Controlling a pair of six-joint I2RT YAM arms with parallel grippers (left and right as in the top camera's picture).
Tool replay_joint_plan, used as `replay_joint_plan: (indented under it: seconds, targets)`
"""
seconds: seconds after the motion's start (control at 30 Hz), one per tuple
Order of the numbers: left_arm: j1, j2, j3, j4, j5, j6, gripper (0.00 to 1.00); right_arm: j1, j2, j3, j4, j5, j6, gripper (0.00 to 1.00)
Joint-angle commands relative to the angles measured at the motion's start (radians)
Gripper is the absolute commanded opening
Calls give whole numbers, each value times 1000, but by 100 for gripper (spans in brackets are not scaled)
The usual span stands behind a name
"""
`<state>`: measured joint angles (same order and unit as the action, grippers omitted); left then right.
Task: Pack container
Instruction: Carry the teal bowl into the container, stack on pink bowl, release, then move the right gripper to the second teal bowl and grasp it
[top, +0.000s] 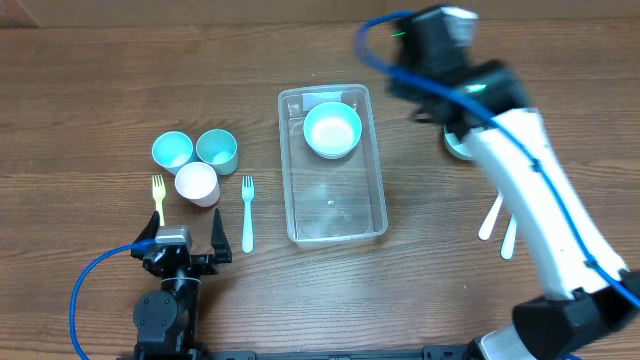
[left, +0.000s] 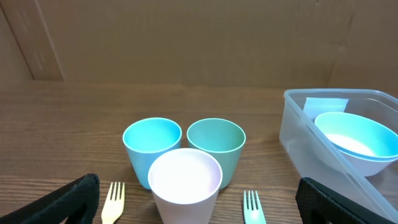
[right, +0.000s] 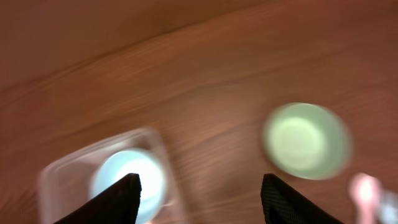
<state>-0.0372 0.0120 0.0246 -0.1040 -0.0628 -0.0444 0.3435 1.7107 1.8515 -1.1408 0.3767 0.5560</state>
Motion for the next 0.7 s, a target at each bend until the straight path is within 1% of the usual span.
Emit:
replay_joint_plan:
  seconds: [0.0,0.07,0.2,0.3,0.4,0.5,0.67]
  targets:
    - [6,-7,-5,4,11,19,100,-240,8,-6,-76,-97,46,65]
    - [6,-8,-5,4,11,19,100,-410,19,-44,-76,-250,-15,64]
    - [6,-8,-5,4,11,19,100,-549,68,-126,-44,-351,-80,65]
    - [6,-8,-5,4,11,19,100,-567,121,-204,6,-367,-110,64]
    - [6,-8,-5,4,11,19,100,-557,158,-270,80,-471,-189,65]
    - [6,-8,-5,4,11,19,100,-546,171,-349,159,-484,-182,64]
    - [6,-8,-5,4,11,19,100,-547,171,-441,237,-483,-182,65]
